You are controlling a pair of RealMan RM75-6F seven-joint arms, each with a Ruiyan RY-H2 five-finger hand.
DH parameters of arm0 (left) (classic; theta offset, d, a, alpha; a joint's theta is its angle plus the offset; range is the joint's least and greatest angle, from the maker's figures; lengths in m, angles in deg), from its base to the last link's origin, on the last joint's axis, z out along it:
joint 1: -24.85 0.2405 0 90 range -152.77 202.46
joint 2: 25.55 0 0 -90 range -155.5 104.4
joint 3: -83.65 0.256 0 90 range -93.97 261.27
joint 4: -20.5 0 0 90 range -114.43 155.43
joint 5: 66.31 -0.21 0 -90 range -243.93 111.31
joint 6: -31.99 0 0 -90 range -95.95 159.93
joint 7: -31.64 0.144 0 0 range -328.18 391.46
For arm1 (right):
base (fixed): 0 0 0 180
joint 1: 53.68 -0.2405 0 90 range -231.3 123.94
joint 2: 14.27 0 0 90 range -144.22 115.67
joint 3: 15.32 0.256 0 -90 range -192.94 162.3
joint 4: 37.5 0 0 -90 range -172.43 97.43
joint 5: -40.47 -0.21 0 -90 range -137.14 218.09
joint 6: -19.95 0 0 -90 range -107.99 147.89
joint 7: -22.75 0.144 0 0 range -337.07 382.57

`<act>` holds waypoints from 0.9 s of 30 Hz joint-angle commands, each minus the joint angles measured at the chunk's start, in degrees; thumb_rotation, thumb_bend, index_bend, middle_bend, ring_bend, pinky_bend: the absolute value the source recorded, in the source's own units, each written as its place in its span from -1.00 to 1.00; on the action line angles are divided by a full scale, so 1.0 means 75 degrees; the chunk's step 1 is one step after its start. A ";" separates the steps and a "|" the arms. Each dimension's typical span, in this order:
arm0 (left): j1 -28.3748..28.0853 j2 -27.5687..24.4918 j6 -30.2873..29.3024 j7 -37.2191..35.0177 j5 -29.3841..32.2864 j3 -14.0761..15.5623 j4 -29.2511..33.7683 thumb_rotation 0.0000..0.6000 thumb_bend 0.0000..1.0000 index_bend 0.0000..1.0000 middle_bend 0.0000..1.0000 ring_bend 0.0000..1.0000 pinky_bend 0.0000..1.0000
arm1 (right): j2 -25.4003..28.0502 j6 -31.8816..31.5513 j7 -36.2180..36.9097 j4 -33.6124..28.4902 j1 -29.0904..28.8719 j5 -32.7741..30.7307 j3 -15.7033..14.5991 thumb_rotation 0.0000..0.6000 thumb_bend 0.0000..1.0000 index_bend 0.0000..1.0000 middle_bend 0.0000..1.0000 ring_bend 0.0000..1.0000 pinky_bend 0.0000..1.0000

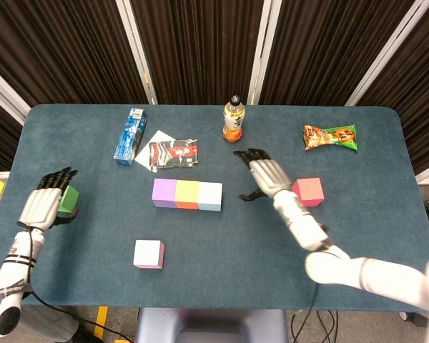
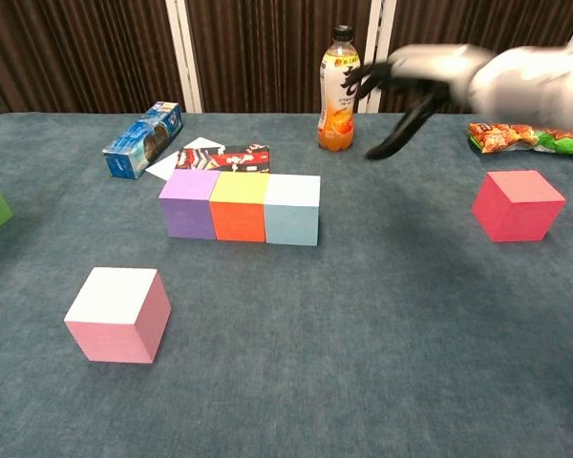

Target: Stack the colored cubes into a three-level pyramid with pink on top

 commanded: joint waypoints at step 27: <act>-0.1234 0.1321 0.3782 0.0132 0.0367 0.0307 -0.4469 1.00 -0.23 -0.94 -0.92 -0.96 -0.81 | 0.3319 -0.2141 0.2299 -0.2345 0.3259 0.3393 -0.0944 1.00 -0.46 -0.61 -0.57 -0.92 -0.76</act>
